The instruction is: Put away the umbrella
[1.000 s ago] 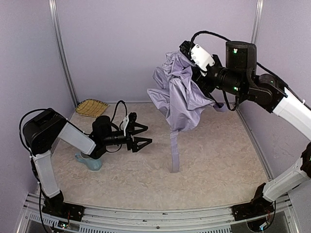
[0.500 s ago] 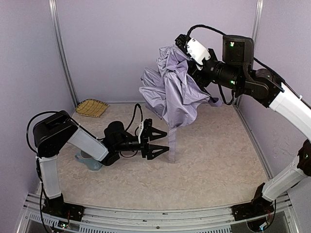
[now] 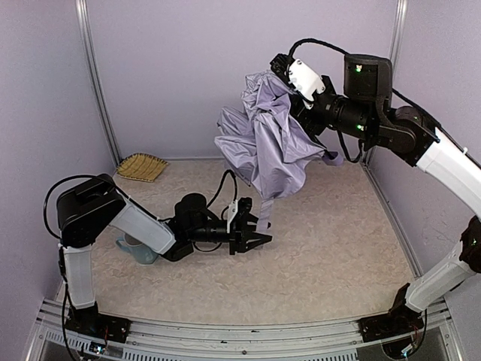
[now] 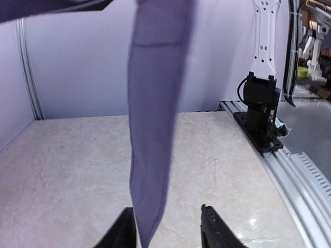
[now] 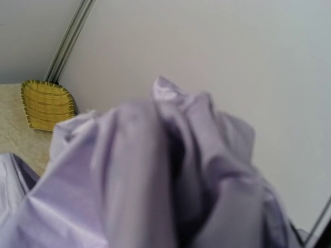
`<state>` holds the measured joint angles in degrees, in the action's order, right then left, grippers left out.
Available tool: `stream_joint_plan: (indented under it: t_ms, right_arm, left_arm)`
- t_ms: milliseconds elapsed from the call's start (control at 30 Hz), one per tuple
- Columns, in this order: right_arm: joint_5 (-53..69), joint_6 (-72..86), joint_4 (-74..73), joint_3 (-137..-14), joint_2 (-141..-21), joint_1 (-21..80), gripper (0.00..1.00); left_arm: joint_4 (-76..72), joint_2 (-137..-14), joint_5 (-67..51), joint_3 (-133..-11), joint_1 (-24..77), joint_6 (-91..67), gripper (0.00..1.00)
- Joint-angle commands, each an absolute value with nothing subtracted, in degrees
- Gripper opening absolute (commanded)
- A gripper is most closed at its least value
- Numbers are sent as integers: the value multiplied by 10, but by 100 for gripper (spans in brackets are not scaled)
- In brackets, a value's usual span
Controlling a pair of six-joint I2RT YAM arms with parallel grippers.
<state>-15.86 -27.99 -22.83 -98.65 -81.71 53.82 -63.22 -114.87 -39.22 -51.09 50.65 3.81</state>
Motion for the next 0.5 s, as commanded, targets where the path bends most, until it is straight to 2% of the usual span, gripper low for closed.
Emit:
stream_joint_plan:
  t_ms: [0, 33, 67, 200, 333, 467]
  right_arm:
    - [-162, -275, -195, -1010, -802, 539, 0]
    - [-164, -275, -198, -1008, -800, 539, 0]
    - [-166, -276, -202, -1006, -797, 538, 0]
    - [-147, -289, -252, -1006, -778, 538, 0]
    - [-86, -337, -344, -987, -759, 592, 0]
    - [-149, -331, -395, -946, -769, 675, 0]
  left_arm:
    - [-628, -1158, -404, -520, 506, 42, 24]
    - [-625, -1157, -402, -519, 505, 45, 8]
    - [-621, -1156, -395, -518, 504, 51, 0]
    - [-575, -1156, -345, -531, 474, 82, 0]
    - [-416, -1179, -328, -645, 426, 116, 0]
    - [-377, -1185, -270, -706, 405, 171, 0]
